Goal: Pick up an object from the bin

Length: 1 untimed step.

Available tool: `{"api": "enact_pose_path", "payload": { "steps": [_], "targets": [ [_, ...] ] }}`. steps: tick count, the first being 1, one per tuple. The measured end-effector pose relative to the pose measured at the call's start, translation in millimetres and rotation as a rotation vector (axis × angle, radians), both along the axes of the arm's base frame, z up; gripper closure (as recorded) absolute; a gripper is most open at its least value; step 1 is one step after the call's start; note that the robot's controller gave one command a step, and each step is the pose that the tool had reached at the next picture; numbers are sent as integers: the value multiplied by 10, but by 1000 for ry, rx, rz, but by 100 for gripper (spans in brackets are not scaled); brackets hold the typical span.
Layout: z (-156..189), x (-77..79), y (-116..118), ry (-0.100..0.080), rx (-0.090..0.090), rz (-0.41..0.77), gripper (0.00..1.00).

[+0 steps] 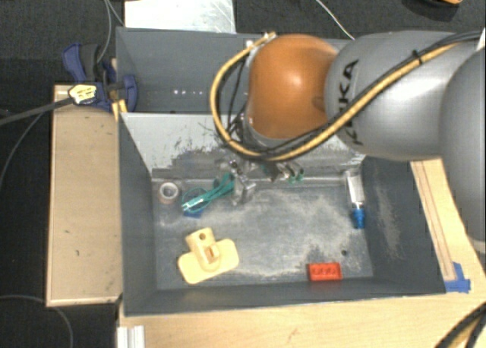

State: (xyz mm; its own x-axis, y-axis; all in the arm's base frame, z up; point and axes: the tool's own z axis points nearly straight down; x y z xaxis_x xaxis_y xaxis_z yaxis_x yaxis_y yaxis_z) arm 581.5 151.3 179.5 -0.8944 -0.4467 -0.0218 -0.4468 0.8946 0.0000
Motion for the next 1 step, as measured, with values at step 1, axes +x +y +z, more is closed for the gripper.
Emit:
{"api": "enact_pose_path", "payload": {
  "steps": [1],
  "targets": [
    [0, 0, 0, 0, 0, 0, 100]
  ]
}}
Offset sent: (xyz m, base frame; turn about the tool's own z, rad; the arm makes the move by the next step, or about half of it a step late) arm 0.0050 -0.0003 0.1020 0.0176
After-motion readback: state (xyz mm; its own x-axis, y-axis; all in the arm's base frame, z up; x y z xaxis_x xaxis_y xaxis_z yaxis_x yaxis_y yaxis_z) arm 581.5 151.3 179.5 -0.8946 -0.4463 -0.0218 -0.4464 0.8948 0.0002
